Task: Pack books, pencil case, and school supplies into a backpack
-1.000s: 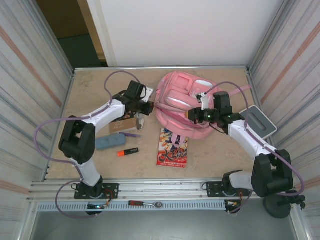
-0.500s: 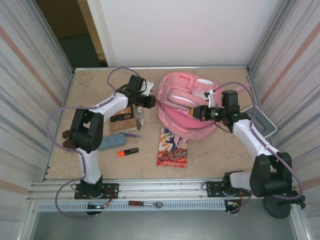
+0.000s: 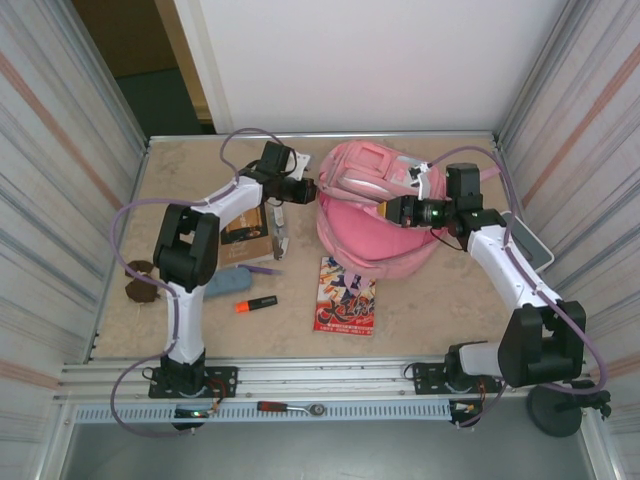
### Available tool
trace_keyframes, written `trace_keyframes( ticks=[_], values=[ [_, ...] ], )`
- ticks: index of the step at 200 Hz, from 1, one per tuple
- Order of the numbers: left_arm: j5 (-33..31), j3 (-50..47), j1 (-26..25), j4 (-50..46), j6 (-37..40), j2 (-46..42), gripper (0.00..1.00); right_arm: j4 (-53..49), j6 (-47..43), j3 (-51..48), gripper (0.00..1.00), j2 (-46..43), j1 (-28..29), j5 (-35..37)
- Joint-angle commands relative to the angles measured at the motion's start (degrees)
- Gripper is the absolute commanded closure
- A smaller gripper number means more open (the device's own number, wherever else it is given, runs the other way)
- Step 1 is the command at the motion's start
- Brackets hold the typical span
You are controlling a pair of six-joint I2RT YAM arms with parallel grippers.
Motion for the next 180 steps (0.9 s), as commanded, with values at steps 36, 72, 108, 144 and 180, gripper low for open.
trace_keyframes(
  ticks=[36, 72, 108, 144, 180],
  values=[
    [-0.5, -7.2, 0.8, 1.0, -0.5, -7.4, 1.0, -11.0, -7.5, 0.6, 0.97, -0.5, 2.5, 18.9],
    [-1.1, -12.0, -1.1, 1.1, 0.2, -11.5, 1.0, -10.3, -11.2, -1.2, 0.67, -2.0, 10.3, 30.1],
    [-1.7, -13.9, -2.2, 0.6, 0.8, -13.6, 1.0, -8.0, -15.0, -0.7, 0.45, -1.1, 17.6, 33.5],
    [-2.3, -14.6, -2.7, 0.4, 1.0, -14.6, 1.0, -2.7, -14.1, 2.3, 0.38, 5.6, 24.6, 33.5],
    [-2.4, -14.7, -2.9, 0.1, 1.1, -14.6, 1.0, -0.8, -14.5, 6.7, 0.35, 14.6, 31.6, 38.3]
  ],
)
